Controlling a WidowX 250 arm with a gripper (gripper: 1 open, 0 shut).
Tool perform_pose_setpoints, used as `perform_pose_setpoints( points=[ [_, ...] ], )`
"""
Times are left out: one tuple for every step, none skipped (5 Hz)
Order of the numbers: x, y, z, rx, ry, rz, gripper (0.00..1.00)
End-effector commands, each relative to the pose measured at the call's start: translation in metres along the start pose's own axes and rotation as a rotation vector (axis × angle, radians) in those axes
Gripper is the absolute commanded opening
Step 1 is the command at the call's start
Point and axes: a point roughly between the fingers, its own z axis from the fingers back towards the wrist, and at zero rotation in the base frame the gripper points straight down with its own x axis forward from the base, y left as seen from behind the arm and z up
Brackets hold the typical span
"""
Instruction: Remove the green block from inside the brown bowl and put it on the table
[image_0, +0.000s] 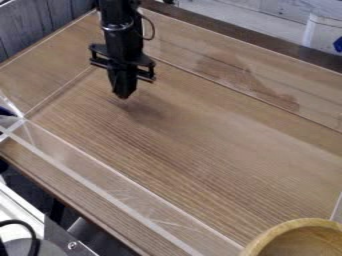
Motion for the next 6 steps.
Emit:
perform_pose_setpoints(
  points=[
    [0.007,0.009,0.004,0.018,-0.034,0.005,0.00],
    [0.007,0.012,-0.006,0.015,-0.022,0.006,0.00],
    [0.007,0.011,-0.002,-0.005,-0.027,0.004,0.00],
    [0.007,0.009,0.002,-0.028,-0.030,0.002,0.00],
    [0.006,0.009,0.004,-0.047,-0.031,0.001,0.00],
    [0.006,0.009,0.005,-0.063,-0.031,0.000,0.00]
  ],
)
